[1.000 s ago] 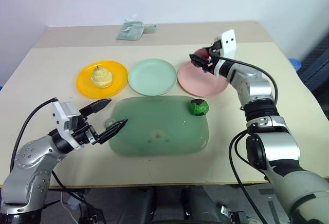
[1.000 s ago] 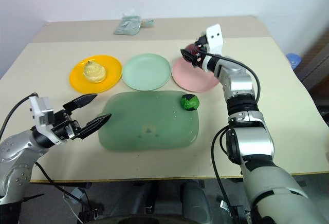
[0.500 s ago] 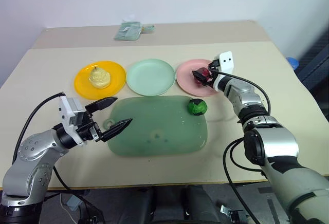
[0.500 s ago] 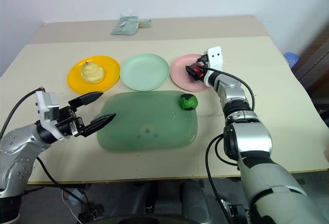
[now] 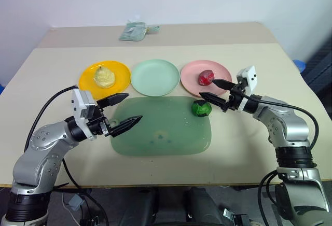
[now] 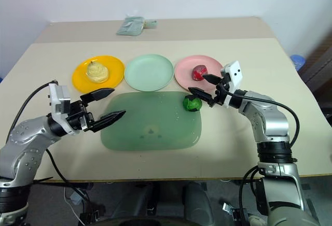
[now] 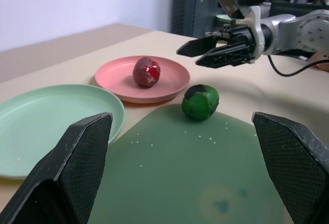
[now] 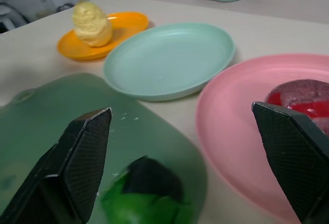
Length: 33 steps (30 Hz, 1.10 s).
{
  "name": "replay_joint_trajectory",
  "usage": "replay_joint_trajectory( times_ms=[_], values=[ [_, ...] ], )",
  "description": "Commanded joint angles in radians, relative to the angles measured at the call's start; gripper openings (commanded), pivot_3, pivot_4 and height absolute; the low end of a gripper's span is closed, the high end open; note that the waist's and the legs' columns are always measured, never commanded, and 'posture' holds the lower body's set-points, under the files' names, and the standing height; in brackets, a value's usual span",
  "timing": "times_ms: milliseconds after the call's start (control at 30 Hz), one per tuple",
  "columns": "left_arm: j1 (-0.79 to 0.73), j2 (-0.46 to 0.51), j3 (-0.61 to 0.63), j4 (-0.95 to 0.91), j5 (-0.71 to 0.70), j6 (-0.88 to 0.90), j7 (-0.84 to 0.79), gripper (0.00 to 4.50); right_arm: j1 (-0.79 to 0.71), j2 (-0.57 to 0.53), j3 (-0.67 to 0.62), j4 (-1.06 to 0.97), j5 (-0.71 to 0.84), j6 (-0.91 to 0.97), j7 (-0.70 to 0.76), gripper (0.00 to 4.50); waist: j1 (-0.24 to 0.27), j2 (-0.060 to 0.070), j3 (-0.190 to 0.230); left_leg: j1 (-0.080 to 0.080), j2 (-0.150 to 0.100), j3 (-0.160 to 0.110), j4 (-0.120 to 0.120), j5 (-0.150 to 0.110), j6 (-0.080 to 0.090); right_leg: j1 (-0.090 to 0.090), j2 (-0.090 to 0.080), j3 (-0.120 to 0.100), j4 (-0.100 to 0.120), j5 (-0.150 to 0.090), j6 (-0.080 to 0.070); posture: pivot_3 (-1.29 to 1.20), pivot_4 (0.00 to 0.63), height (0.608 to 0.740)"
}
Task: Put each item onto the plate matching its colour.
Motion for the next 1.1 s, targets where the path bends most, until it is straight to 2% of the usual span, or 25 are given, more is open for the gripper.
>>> replay_joint_trajectory(
  times_ms=[33, 467, 567, 633, 767, 900, 1000, 1100],
  values=[
    [-0.015, 0.004, -0.001, -0.007, -0.001, -0.010, -0.014, 4.50, 0.023, -0.016, 0.032, -0.065, 0.024, 0.025, 0.037, 4.46, 0.001, 0.000, 0.000, 0.000, 0.000, 0.000, 0.000, 0.000, 0.000, 0.000, 0.000, 0.000, 0.000, 0.000, 0.000, 0.00, 0.150, 0.740],
    [0.043, 0.011, 0.034, -0.038, -0.003, -0.017, -0.024, 4.50, 0.001, 0.016, 0.162, 0.167, -0.146, -0.166, 0.048, 4.46, 0.000, -0.001, 0.000, 0.000, 0.000, 0.000, 0.000, 0.000, 0.000, 0.001, 0.000, 0.000, -0.001, 0.000, 0.000, 0.00, 0.150, 0.740],
    [0.062, 0.013, 0.040, -0.047, 0.000, -0.022, -0.022, 4.50, -0.008, 0.025, 0.162, 0.181, -0.151, -0.181, 0.044, 3.65, 0.001, -0.001, 0.000, 0.000, 0.000, 0.000, 0.001, 0.000, 0.000, 0.001, 0.000, 0.000, -0.001, 0.000, 0.000, 0.00, 0.150, 0.740],
    [0.075, 0.013, 0.047, -0.049, -0.001, -0.027, -0.022, 4.50, -0.010, 0.034, 0.158, 0.167, -0.149, -0.190, 0.034, 2.80, 0.001, -0.001, 0.000, 0.000, 0.000, 0.000, 0.001, 0.000, 0.000, 0.001, 0.000, 0.000, -0.001, 0.000, 0.000, 0.00, 0.150, 0.740],
    [0.090, 0.012, 0.058, -0.046, -0.003, -0.035, -0.019, 4.50, -0.028, 0.058, 0.150, 0.118, -0.138, -0.186, 0.006, 2.80, -0.001, -0.001, 0.000, 0.000, 0.000, 0.000, 0.000, 0.000, 0.000, 0.001, 0.000, 0.000, -0.001, 0.000, 0.000, 0.00, 0.150, 0.740],
    [0.107, 0.004, 0.069, -0.045, -0.007, -0.039, -0.009, 4.50, -0.093, 0.126, 0.159, 0.049, -0.112, -0.144, -0.043, 2.80, -0.004, 0.000, 0.000, 0.000, 0.000, 0.000, 0.000, 0.000, 0.000, 0.000, 0.000, 0.000, -0.001, 0.000, 0.000, 0.00, 0.150, 0.740],
    [0.113, -0.007, 0.076, -0.050, -0.012, -0.034, 0.018, 4.50, -0.174, 0.211, 0.179, 0.118, -0.163, -0.172, -0.129, 2.80, -0.003, 0.000, 0.000, 0.000, 0.000, 0.000, 0.000, 0.000, 0.000, 0.000, 0.000, 0.000, -0.001, 0.000, 0.000, 0.00, 0.150, 0.740],
    [0.125, -0.020, 0.079, -0.056, 0.003, -0.034, 0.051, 4.50, -0.264, 0.291, 0.190, 0.273, -0.230, -0.245, -0.225, 2.80, -0.002, 0.000, 0.000, 0.000, 0.000, 0.000, 0.000, 0.000, -0.001, 0.000, 0.000, 0.000, 0.000, 0.000, 0.000, 0.00, 0.150, 0.740]
  ],
)
